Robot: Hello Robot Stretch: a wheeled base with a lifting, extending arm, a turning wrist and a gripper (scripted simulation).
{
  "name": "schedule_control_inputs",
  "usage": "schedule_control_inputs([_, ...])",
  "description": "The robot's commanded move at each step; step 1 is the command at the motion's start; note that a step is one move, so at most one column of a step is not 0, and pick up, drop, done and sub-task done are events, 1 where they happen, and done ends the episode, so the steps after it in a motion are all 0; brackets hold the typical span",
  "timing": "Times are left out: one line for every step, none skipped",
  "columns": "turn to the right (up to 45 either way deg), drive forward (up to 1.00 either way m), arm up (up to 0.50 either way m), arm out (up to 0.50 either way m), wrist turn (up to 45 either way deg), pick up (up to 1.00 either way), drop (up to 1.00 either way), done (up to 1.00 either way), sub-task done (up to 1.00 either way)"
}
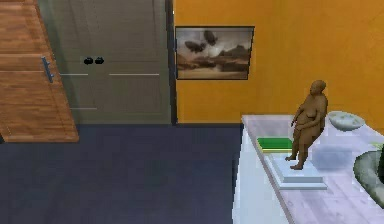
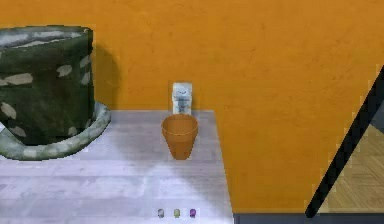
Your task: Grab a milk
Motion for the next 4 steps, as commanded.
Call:
schedule_control_inputs([0.0, 0.00, 0.50, 0.00, 0.0, 0.00, 0.00, 0.00, 0.00])
schedule_control_inputs([0.0, 0.00, 0.38, 0.00, 0.0, 0.00, 0.00, 0.00, 0.00])
schedule_control_inputs([0.0, 0.00, 0.00, 0.36, 0.0, 0.00, 0.00, 0.00, 0.00])
schedule_control_inputs([0.0, 0.00, 0.00, 0.00, 45.0, 0.00, 0.00, 0.00, 0.00])
